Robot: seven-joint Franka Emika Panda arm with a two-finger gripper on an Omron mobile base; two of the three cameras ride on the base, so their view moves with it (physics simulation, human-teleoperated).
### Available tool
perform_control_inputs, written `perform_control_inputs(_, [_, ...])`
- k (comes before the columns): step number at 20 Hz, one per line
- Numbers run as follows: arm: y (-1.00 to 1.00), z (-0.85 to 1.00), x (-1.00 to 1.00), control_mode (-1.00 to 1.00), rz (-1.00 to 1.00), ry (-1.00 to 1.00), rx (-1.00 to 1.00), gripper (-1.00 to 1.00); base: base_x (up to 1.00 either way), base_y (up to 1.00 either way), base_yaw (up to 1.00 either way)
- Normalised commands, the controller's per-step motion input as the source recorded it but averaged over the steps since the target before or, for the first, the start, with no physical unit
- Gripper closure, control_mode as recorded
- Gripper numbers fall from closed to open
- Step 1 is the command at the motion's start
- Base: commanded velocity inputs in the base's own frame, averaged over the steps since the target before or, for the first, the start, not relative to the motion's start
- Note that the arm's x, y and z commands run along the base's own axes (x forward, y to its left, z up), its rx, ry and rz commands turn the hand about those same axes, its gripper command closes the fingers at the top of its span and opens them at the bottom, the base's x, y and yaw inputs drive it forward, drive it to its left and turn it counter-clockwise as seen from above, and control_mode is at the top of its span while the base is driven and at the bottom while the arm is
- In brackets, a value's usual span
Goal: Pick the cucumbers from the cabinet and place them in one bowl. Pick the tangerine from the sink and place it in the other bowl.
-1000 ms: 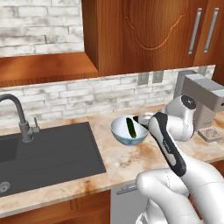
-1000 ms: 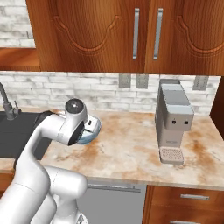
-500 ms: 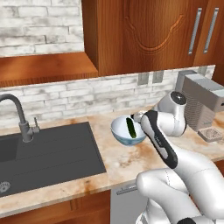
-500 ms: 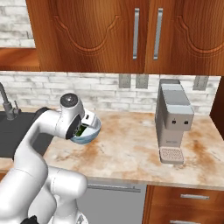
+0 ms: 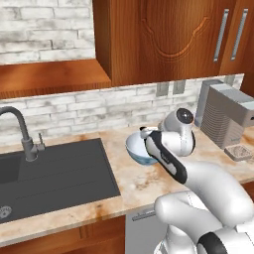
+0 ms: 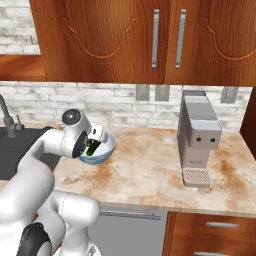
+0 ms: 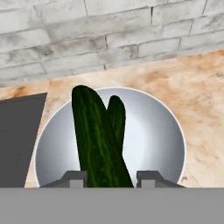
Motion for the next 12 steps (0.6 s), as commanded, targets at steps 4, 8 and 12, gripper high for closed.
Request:
perform_control_inputs(4, [0.01,-0.1,0.18,-1.0,0.0,0.02,-0.04,1.0,0.0,0.0,0.0])
perform_control_inputs(8, [0.0,-0.08,0.0,-1.0,0.0,0.01,0.0,1.0,0.0,0.0,0.0])
perform_control_inputs(12, [0.0,-0.22,0.0,-1.0,0.01,0.0,0.0,1.0,0.0,0.0,0.0])
